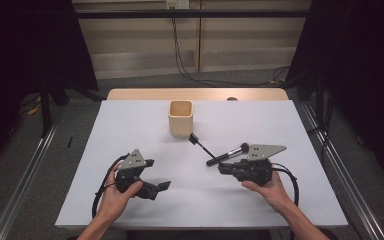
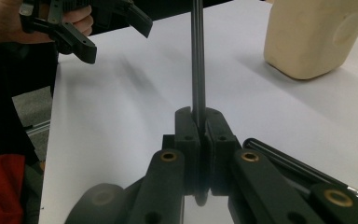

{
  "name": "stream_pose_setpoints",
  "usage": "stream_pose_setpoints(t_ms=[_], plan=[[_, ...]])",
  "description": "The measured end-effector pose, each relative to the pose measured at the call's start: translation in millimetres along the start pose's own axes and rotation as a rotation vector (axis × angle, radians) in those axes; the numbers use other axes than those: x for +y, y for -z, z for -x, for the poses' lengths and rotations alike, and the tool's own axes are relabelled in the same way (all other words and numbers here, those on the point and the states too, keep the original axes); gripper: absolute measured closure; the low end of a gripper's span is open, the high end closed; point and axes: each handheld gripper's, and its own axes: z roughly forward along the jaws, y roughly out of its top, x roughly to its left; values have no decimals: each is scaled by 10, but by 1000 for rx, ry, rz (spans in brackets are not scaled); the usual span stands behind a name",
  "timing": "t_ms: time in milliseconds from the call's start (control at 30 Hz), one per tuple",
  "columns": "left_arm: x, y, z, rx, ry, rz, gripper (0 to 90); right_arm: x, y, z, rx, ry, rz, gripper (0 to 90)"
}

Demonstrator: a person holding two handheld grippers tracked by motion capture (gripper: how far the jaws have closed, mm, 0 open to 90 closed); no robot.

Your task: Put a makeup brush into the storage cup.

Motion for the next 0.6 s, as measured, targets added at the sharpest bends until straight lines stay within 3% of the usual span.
stream_pose_setpoints(t_ms=[267,333,400,600], plan=[[36,-97,81,-3,-5,124,53,5,-4,-6,10,1,0,866],[58,-123,95,-14,-27,149,60,8,-2,-8,12,2,2,867],[87,-157,112,-44,-24,168,65,13,-2,-12,14,2,6,866],[203,-254,176,-64,-27,186,49,25,1,-15,17,3,17,866]])
